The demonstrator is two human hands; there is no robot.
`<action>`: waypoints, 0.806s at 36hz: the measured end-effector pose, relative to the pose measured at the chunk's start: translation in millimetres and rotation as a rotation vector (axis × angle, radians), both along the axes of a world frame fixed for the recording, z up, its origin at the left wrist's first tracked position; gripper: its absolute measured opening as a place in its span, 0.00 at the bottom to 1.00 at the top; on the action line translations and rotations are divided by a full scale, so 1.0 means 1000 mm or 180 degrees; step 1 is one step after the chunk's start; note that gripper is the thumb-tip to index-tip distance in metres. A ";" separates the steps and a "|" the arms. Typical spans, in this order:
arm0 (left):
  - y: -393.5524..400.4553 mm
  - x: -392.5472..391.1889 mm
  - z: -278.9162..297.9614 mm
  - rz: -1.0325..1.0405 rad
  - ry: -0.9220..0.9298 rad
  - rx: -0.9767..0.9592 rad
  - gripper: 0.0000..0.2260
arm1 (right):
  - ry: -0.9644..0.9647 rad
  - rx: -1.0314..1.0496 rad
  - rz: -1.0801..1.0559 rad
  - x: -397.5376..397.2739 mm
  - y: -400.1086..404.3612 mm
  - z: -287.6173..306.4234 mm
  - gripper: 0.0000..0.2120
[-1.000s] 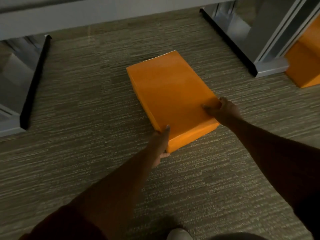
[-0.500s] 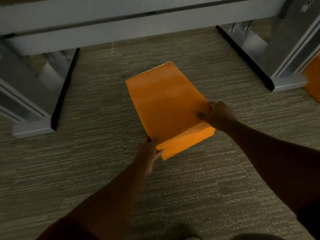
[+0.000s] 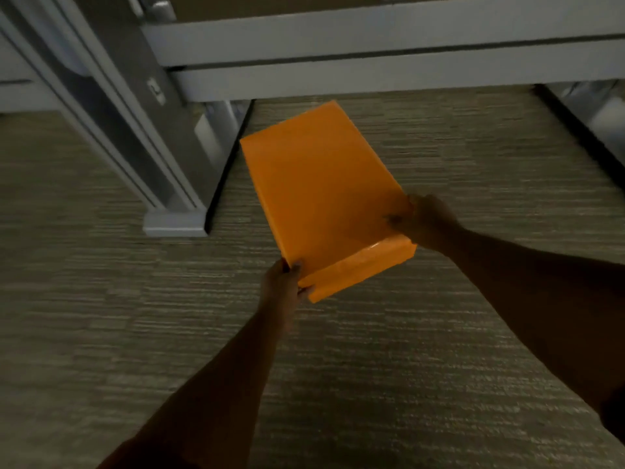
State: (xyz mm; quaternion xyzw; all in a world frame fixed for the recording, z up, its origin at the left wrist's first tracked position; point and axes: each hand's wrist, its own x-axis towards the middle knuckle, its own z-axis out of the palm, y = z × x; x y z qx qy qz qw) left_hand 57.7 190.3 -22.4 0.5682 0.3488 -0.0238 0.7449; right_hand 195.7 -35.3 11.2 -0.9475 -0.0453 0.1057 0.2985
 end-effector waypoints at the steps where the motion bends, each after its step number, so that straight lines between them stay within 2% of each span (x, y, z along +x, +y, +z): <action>1: 0.010 -0.003 0.001 0.0007 0.0008 0.0024 0.19 | 0.0045 0.0100 0.0009 -0.002 0.010 -0.002 0.22; 6: 0.060 -0.023 0.001 0.0099 0.0122 0.0216 0.18 | 0.0064 0.0339 0.0108 -0.022 0.057 -0.023 0.17; 11: 0.095 -0.046 -0.005 0.0025 0.0176 0.0305 0.19 | 0.0269 0.0225 0.0103 -0.039 0.093 -0.039 0.19; 20: 0.132 -0.075 -0.029 -0.0001 0.0291 0.0247 0.17 | 0.0429 0.0216 -0.0039 -0.072 0.129 -0.059 0.14; 24: 0.140 -0.088 -0.037 -0.0122 0.0380 0.0298 0.20 | 0.0540 0.0318 -0.0211 -0.091 0.136 -0.073 0.16; 29: 0.147 -0.102 -0.050 -0.0175 0.0393 0.0318 0.17 | 0.0541 0.0275 -0.0254 -0.107 0.142 -0.081 0.19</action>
